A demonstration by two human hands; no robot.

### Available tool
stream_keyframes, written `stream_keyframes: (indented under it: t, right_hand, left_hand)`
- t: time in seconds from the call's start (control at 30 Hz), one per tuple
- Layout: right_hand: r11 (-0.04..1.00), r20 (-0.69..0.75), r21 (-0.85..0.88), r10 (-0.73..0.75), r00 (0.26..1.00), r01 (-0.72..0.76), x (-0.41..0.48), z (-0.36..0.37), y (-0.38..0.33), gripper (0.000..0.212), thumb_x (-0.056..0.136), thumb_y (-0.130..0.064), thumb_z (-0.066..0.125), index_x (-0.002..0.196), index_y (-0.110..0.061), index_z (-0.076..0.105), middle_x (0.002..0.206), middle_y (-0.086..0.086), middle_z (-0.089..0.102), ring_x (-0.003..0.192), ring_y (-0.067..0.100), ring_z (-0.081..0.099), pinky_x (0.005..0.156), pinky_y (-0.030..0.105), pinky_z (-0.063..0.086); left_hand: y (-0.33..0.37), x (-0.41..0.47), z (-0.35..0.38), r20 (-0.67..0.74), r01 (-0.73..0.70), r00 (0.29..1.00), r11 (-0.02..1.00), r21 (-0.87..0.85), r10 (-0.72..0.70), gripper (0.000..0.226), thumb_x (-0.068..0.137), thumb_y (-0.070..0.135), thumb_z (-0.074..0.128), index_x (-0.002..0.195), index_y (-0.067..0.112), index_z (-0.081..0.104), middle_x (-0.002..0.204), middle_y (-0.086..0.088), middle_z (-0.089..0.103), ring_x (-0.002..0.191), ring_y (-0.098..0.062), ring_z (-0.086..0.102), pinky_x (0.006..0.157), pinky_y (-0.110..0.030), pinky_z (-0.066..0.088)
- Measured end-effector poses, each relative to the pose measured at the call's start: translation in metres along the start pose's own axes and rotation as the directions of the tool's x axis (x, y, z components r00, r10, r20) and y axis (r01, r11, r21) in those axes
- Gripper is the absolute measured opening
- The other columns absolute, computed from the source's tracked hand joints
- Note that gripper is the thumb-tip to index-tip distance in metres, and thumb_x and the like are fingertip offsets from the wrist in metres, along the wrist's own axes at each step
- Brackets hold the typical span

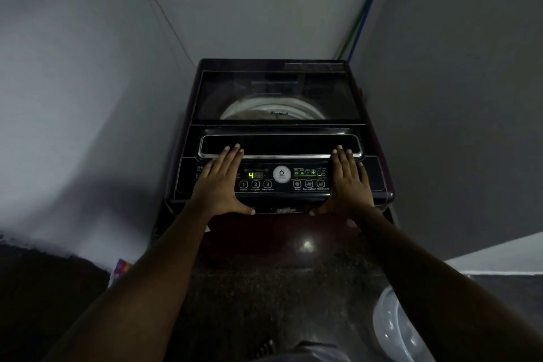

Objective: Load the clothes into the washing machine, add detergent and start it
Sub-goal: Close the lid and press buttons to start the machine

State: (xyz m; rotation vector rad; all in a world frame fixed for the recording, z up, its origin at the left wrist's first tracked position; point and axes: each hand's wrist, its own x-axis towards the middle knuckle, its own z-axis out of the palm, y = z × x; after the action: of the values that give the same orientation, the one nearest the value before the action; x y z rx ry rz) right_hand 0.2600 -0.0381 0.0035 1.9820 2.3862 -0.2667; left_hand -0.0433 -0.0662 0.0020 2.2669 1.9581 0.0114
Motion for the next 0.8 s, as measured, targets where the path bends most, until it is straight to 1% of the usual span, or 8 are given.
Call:
stream_keyframes:
  t: [0.13,0.3,0.57,0.8]
  right_hand:
    - [1.000,0.021,-0.006,0.003,1.000,-0.002,0.0020,0.0011,0.0007,0.164,0.030,-0.084,0.070,0.149,-0.013,-0.019,0.158,0.002,-0.023,0.144,0.019,-0.024,0.120,0.049,0.000]
    - [1.000,0.021,0.009,0.007,1.000,-0.007,0.0016,0.0000,0.0003,0.164,0.030,-0.083,0.071,0.149,-0.013,-0.018,0.158,0.001,-0.024,0.144,0.019,-0.025,0.120,0.047,-0.003]
    - [0.995,0.038,0.078,0.053,0.998,-0.056,-0.0006,-0.0013,-0.0050,0.163,0.033,-0.069,0.082,0.149,-0.018,-0.020,0.157,-0.003,-0.027,0.143,0.017,-0.028,0.120,0.048,-0.003]
    - [0.995,0.038,0.085,0.048,0.998,-0.051,-0.0007,-0.0010,-0.0036,0.164,0.030,-0.073,0.080,0.149,-0.018,-0.019,0.157,-0.003,-0.026,0.144,0.017,-0.027,0.120,0.049,-0.002]
  left_hand:
    - [0.0009,0.0005,0.0001,0.004,0.005,1.000,1.000,-0.012,-0.005,0.151,0.047,0.083,0.072,0.155,0.019,-0.013,0.162,0.004,-0.021,0.149,-0.014,-0.019,0.118,-0.040,-0.004]
    - [0.0005,0.0006,0.0006,0.009,0.004,1.000,1.000,-0.003,-0.004,0.152,0.047,0.084,0.071,0.155,0.018,-0.014,0.162,0.003,-0.021,0.149,-0.015,-0.019,0.121,-0.042,-0.001]
    - [0.0004,0.0017,0.0015,0.022,0.008,1.000,1.000,0.022,-0.008,0.152,0.047,0.086,0.067,0.154,0.018,-0.018,0.161,0.003,-0.024,0.148,-0.016,-0.022,0.119,-0.041,-0.003]
    - [0.0016,0.0017,0.0004,0.016,0.009,1.000,1.000,0.004,-0.009,0.152,0.047,0.084,0.070,0.154,0.018,-0.017,0.161,0.003,-0.025,0.148,-0.015,-0.023,0.118,-0.040,-0.006]
